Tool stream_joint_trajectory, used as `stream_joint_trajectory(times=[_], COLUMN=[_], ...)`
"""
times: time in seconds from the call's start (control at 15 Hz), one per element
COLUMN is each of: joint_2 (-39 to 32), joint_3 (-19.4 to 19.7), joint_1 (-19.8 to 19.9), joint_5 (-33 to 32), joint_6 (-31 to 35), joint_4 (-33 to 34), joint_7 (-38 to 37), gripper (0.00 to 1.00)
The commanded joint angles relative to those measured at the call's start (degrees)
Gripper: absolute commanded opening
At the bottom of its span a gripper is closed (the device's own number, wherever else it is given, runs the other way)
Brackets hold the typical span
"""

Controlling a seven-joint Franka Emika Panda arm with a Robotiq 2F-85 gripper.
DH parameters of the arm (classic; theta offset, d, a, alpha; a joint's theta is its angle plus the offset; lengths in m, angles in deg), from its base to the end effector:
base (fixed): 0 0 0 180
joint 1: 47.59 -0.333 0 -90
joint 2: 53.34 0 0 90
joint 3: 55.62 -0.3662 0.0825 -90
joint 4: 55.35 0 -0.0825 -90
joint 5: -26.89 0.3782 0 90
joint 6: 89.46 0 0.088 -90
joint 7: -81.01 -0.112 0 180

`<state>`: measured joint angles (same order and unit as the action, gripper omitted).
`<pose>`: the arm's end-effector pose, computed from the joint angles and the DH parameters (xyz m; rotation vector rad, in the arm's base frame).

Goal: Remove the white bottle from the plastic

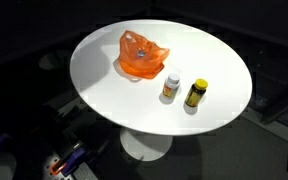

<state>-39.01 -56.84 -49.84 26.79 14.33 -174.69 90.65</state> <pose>0.4607 0.0288 0.5761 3.1152 0.3575 -0.0340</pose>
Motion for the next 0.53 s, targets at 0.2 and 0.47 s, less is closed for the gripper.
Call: stream_joint_trajectory(times=[0.2, 0.47], joint_2=[-5.5, -8.0], joint_3=[0.6, 0.4], joint_1=[0.1, 0.2], joint_5=[5.1, 5.5], joint_6=[18.4, 26.6], joint_4=[-4.1, -6.0], joint_7=[-2.1, -4.4], gripper=[1.00, 1.00])
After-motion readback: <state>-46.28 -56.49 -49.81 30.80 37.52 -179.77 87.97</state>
